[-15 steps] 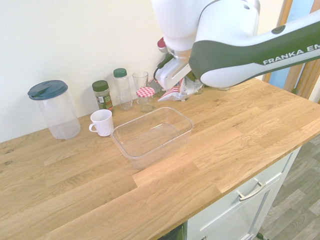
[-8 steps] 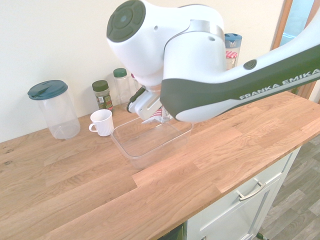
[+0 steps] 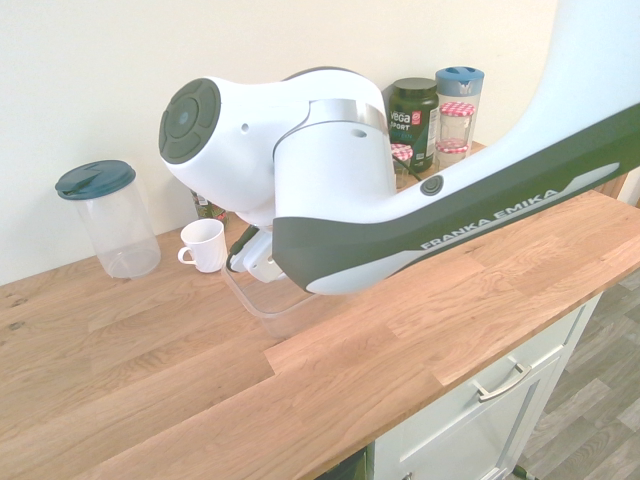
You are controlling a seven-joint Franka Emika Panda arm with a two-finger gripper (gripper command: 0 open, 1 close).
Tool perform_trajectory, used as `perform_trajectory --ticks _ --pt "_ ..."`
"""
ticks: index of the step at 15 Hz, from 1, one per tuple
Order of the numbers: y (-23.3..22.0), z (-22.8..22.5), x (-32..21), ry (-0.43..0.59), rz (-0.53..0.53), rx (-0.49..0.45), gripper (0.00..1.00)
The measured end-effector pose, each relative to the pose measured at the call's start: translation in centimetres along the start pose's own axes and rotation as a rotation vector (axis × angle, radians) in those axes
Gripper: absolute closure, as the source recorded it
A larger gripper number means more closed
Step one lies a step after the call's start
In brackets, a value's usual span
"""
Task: Put the chip bag into the container
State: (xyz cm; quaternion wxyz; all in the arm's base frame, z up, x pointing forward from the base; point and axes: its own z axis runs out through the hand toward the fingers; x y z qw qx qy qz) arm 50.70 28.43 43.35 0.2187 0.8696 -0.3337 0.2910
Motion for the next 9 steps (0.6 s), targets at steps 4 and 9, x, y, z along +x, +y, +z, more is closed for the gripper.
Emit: perform_trajectory --ticks 4,9 --pt "-0.5 0.7 -0.9 0.005 -0.013 -0.013 1.0" --pt "-0.8 1.4 -1.7 0.017 -0.022 -0.035 0.0"
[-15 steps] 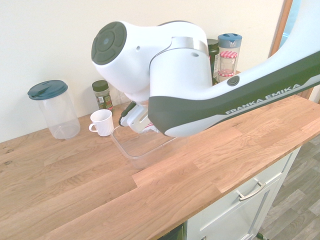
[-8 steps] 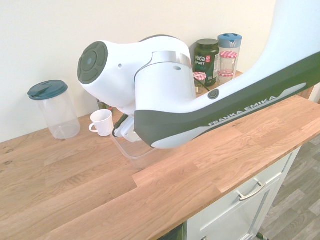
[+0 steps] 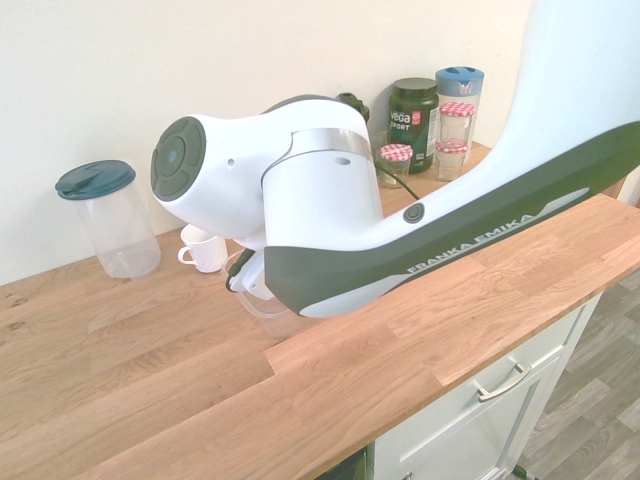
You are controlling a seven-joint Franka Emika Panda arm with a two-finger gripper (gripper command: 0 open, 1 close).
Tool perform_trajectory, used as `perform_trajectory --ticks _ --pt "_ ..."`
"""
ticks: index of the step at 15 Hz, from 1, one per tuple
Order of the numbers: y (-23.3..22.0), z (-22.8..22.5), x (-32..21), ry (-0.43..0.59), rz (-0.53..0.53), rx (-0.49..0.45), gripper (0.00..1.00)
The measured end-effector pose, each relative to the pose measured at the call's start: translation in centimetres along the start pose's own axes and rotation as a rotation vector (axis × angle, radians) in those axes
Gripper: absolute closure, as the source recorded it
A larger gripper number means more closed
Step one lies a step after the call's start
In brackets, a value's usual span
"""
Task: Put the chip bag into the container
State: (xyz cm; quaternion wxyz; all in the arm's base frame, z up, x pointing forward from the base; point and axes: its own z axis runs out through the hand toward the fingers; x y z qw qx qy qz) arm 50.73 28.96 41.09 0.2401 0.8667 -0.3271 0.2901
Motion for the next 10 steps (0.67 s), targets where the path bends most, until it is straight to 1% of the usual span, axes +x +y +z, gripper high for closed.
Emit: perform_trajectory --ticks 10 --pt "0.18 -0.04 0.46 0.012 0.017 -0.005 0.0"
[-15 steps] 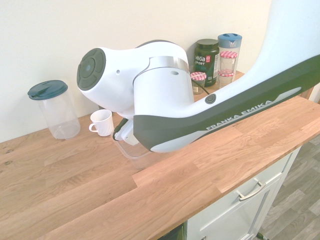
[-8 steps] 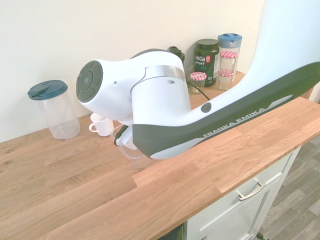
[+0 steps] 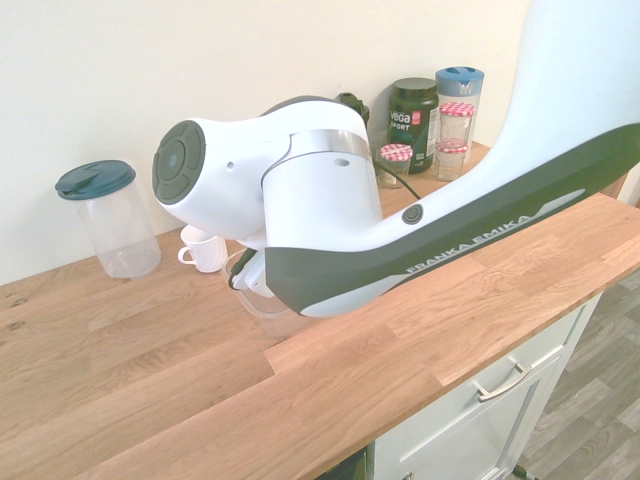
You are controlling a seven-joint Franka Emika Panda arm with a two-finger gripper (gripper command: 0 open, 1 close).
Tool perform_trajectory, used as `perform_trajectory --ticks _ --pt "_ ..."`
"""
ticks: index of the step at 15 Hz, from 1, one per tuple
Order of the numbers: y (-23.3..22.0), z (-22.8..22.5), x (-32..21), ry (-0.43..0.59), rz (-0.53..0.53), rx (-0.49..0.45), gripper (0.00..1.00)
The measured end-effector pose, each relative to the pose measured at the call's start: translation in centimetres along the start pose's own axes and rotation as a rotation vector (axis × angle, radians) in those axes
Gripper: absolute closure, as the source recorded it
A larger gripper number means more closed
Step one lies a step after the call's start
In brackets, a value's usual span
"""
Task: Put the chip bag into the container
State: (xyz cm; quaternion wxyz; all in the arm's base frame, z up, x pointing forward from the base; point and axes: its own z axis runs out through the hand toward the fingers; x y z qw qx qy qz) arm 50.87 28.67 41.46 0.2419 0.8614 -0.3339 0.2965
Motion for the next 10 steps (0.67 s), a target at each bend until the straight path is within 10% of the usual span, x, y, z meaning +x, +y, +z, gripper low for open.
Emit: perform_trajectory --ticks 10 --pt "6.6 -3.4 3.9 -0.065 0.127 0.088 0.0"
